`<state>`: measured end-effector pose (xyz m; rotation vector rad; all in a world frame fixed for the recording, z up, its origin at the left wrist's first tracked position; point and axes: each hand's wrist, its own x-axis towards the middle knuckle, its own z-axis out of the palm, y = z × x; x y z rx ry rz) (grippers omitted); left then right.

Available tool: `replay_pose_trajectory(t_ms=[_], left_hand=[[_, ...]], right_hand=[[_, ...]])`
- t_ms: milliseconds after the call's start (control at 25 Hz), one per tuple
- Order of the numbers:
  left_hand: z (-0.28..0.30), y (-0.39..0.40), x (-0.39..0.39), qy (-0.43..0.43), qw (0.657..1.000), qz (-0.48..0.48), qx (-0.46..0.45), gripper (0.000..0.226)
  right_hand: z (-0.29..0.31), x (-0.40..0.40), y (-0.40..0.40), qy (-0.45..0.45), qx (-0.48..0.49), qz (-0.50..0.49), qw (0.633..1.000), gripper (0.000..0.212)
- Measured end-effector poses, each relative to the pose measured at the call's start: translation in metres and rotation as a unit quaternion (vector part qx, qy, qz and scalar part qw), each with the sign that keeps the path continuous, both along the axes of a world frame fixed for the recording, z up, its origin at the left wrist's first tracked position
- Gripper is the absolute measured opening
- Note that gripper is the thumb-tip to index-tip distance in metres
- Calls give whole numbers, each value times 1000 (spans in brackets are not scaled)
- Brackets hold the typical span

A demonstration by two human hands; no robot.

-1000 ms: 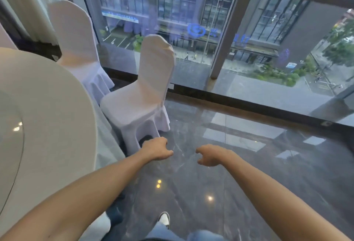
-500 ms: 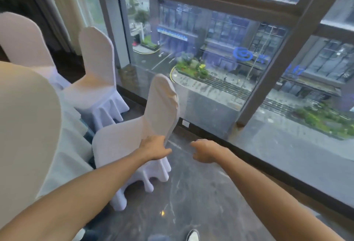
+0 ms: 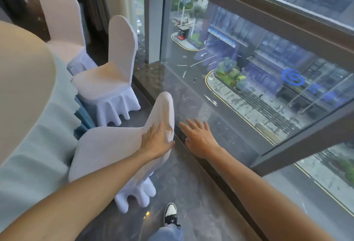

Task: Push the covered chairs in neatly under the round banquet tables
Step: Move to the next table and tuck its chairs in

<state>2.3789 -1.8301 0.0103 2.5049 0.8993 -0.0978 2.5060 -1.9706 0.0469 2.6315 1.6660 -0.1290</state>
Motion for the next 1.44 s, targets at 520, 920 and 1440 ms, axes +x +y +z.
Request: replay_pose_trajectory(t_ms=[520,920,1440], left_hand=[[-49,43,120,105,960,175,-194,65],[-55,29,148,74,928,335,-142,74],[-63,206,186,11,882,468,-52,53]], right_hand=[[-47,196,165,15,-98,251,963,84],[-97,214,281,-9,-186,576,796,44],[-81,213,502,-71,-163,618,766,34]])
